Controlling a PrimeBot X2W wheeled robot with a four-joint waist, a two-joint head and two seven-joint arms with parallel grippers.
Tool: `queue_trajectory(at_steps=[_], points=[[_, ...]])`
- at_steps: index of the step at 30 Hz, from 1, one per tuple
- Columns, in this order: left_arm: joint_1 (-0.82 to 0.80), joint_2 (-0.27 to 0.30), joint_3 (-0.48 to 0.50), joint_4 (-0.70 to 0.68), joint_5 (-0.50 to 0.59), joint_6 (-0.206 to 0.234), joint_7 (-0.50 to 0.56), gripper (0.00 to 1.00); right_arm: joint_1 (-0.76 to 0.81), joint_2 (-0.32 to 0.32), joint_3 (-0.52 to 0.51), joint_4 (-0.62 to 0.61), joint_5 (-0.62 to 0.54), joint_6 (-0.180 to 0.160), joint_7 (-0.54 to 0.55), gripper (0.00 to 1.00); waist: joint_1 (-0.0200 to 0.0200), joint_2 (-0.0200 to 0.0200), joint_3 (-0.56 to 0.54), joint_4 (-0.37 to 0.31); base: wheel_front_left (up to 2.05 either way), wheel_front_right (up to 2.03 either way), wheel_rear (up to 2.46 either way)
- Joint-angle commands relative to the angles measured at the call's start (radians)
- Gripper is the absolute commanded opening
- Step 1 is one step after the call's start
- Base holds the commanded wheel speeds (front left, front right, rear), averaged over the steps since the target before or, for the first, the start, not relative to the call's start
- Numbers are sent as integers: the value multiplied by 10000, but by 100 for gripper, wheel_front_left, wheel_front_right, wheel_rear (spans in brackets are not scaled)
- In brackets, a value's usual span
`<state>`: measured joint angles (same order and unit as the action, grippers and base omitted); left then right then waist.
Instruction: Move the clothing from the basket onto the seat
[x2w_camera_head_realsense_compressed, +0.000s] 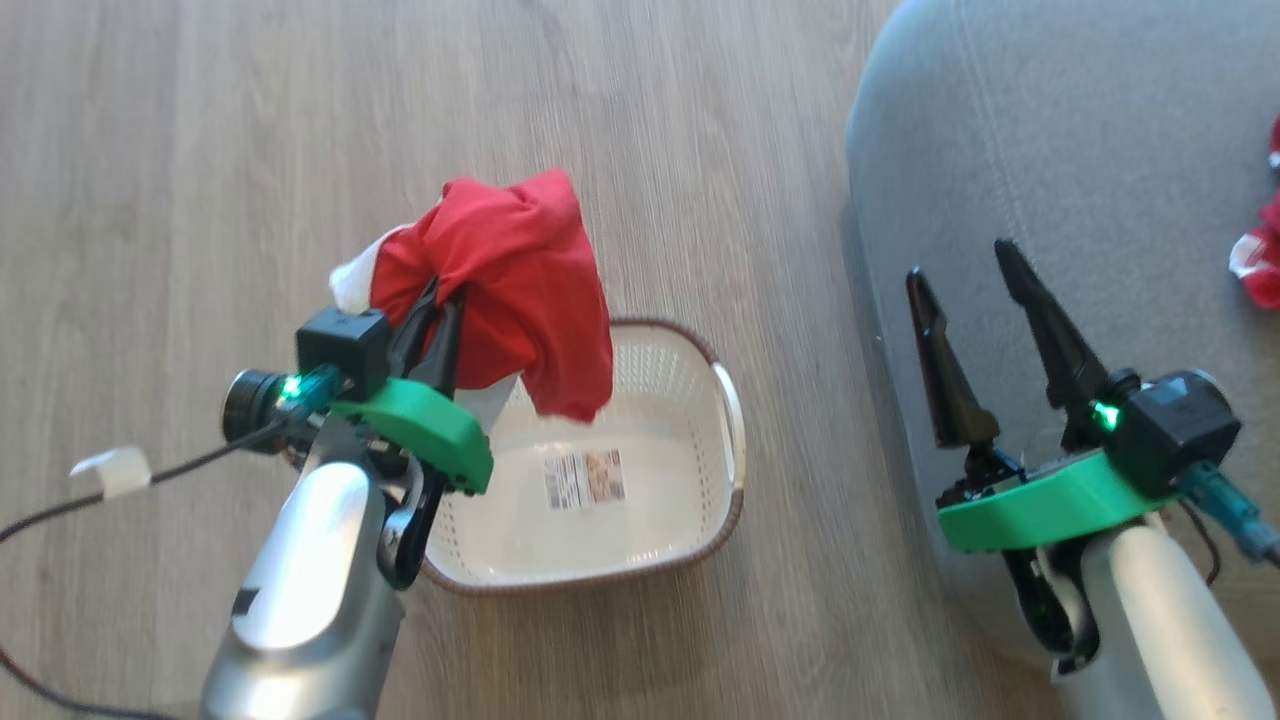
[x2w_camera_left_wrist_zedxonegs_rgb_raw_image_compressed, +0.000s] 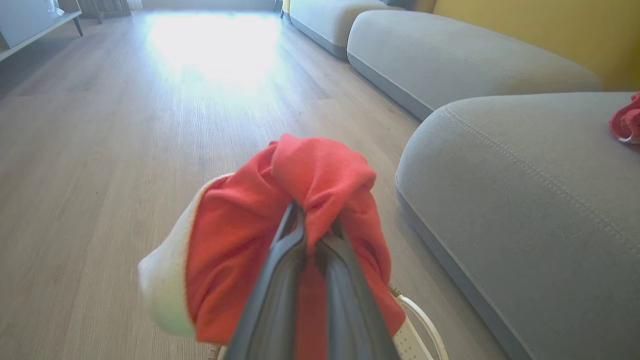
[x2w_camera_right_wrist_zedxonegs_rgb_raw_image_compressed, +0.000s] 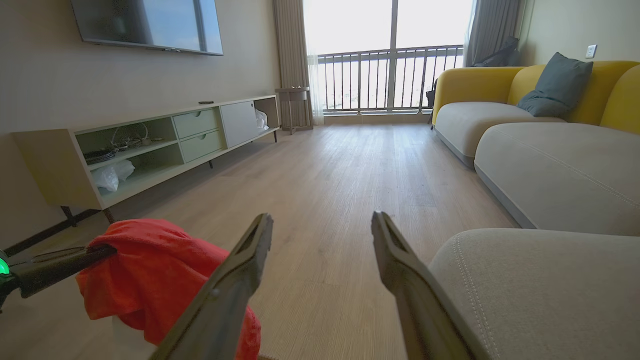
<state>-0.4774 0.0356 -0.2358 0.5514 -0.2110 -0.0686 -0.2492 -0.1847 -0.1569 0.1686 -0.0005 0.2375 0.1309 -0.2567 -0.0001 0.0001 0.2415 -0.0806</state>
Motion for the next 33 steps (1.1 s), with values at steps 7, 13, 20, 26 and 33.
queue_trajectory(at_steps=[7,13,20,26,33], points=[[793,148,662,-1807,-495,-80,-125,0,526,203,355,-43,11,-2,-51,100,1,-1,-1502,221,0,0,0],[1427,147,706,-2857,-721,-146,-125,0,967,289,378,54,-22,-2,-51,100,1,-1,-2076,351,0,0,0],[1919,147,689,-3701,-797,-170,-126,0,1203,147,372,-11,-108,-2,-51,100,1,-1,-2399,445,0,0,0],[2311,147,625,-4535,-875,-113,-126,0,1357,56,263,-20,-128,-2,-51,100,1,-1,-2570,499,0,0,0],[2467,147,140,-6131,-725,-177,-126,0,1447,154,249,-25,-193,-2,-51,100,1,-1,-2646,516,0,0,0]])
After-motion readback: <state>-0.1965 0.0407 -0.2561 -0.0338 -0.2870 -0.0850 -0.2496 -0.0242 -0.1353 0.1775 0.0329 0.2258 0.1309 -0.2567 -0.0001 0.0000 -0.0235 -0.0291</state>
